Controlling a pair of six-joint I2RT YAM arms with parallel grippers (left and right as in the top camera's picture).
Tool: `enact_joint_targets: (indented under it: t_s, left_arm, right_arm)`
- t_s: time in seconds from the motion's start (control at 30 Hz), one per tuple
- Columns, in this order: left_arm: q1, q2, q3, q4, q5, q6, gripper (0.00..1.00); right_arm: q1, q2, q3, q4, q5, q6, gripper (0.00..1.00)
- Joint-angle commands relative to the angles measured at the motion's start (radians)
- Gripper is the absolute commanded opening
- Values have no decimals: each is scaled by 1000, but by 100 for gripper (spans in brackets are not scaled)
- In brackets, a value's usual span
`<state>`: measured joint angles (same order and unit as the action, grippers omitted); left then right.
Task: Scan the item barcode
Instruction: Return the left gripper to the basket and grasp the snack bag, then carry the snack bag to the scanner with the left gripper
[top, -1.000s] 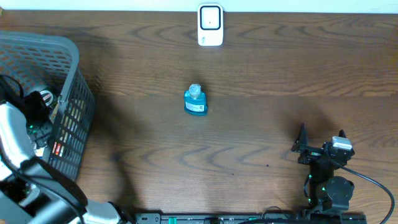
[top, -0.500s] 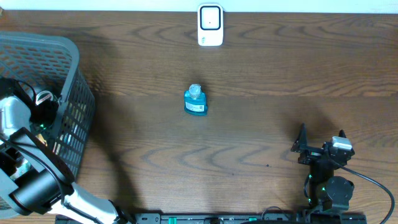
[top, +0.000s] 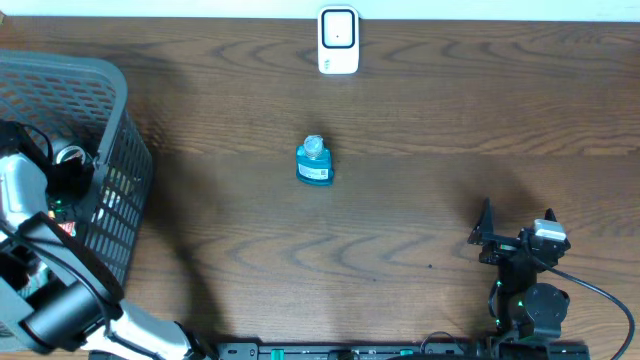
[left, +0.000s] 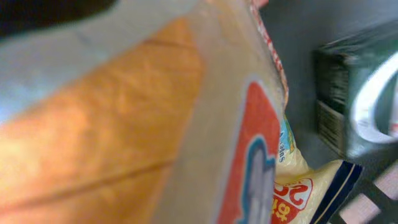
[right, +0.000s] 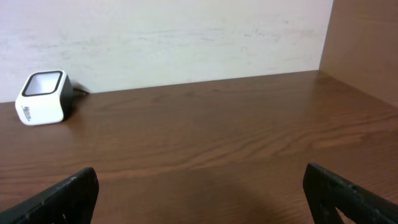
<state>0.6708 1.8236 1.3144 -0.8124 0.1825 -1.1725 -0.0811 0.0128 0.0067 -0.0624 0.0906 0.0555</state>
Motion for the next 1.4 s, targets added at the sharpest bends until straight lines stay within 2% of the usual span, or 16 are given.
enact_joint_targets:
  t_s: [0.0, 0.47, 0.63, 0.77, 0.9, 1.03, 1.17, 1.23, 1.37]
  left_arm:
    - [2, -134, 4, 25, -38, 66, 7]
    - [2, -614, 47, 81, -32, 80, 7]
    - [-5, -758, 47, 189, 87, 153, 7]
    - [-60, -830, 47, 259, 169, 216, 7]
    - [-184, -861, 47, 318, 251, 307, 7]
    - [-373, -857, 47, 319, 255, 431, 7]
    - [-569, -831, 47, 340, 243, 502, 7]
    - [-677, -806, 47, 366, 241, 585, 7]
    - [-886, -729, 47, 369, 154, 675, 8]
  right_arm:
    - [-3, -3, -1, -2, 8, -12, 99]
    - [-3, -3, -1, -2, 8, -12, 99]
    - [-3, -3, -1, -2, 8, -12, 99]
    - [-3, -3, -1, -2, 8, -12, 99]
    - [-3, -3, -1, -2, 8, -12, 99]
    - [-3, -3, -1, -2, 8, -12, 99]
    - [-3, -3, -1, -2, 8, -12, 99]
    - [-3, -3, -1, -2, 8, -12, 99]
    - [-3, -3, -1, -2, 8, -12, 99]
